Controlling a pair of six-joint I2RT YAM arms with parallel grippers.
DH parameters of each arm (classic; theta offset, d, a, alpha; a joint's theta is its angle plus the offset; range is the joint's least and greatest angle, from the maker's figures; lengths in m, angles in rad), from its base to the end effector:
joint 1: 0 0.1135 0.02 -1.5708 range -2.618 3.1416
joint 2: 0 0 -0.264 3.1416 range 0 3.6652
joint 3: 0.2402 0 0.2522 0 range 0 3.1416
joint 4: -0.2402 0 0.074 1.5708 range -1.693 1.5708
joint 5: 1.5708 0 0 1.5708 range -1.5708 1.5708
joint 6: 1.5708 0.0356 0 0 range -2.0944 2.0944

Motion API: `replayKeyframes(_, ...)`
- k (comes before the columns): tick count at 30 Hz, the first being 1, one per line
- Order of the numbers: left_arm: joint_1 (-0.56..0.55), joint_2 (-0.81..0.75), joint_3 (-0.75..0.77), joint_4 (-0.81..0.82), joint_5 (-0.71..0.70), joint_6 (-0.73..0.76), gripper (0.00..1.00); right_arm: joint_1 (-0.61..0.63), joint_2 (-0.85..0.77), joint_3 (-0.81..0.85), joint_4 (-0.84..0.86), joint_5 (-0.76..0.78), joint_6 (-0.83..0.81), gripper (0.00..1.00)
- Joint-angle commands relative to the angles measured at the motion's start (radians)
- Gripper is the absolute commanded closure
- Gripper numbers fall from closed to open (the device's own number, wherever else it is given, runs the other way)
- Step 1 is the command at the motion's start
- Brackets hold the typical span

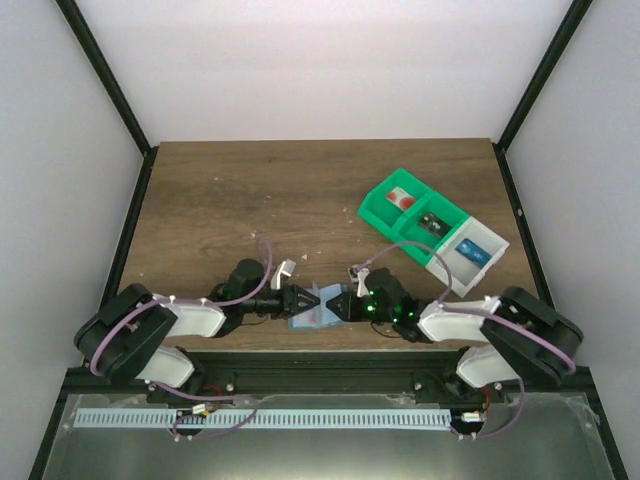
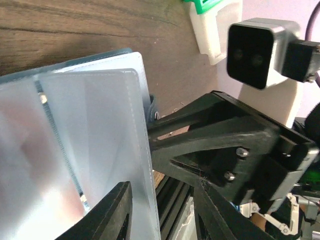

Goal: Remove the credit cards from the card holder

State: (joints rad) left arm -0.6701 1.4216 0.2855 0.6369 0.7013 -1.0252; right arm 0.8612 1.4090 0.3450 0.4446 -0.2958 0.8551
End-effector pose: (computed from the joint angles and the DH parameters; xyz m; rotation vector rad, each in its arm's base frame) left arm 0.1638 -0.1591 0.1292 0.0889 2.4471 -1.6444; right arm 0.1464 0.1864 0.1263 -0.1964 2.4612 1.1994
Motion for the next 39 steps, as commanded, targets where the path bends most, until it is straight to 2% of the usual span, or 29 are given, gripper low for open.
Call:
replayKeyframes(1, -0.014, 0.031, 0.038, 0.041, -0.005, 0.006, 0.63, 0.010, -0.112, -0.030, -0.039, 0.100, 0.018, 0.79)
replayKeyframes(6, -0.025, 0.089, 0.073, 0.064, -0.008, 0.002, 0.63, 0.010, -0.214, -0.060, -0.098, 0.123, 0.011, 0.76)
replayKeyframes(11, -0.039, 0.140, 0.115, 0.071, -0.004, 0.000, 0.62, 0.012, -0.308, -0.085, -0.115, 0.082, -0.017, 0.76)
replayKeyframes(18, -0.044, 0.205, 0.168, 0.038, -0.023, 0.033, 0.62, 0.022, -0.361, -0.102, -0.105, 0.045, -0.035, 0.77)
replayKeyframes(26, -0.045, 0.254, 0.179, 0.077, -0.017, 0.025, 0.62, 0.071, -0.296, -0.072, -0.069, 0.058, -0.040, 0.77)
replayKeyframes(35, -0.022, 0.135, 0.203, -0.116, -0.084, 0.073, 0.59, 0.093, -0.113, -0.060, -0.037, 0.110, 0.015, 0.79)
replayKeyframes(39, -0.004, 0.038, 0.179, -0.206, -0.158, 0.082, 0.50, 0.093, -0.093, -0.086, -0.006, 0.124, 0.041, 0.80)
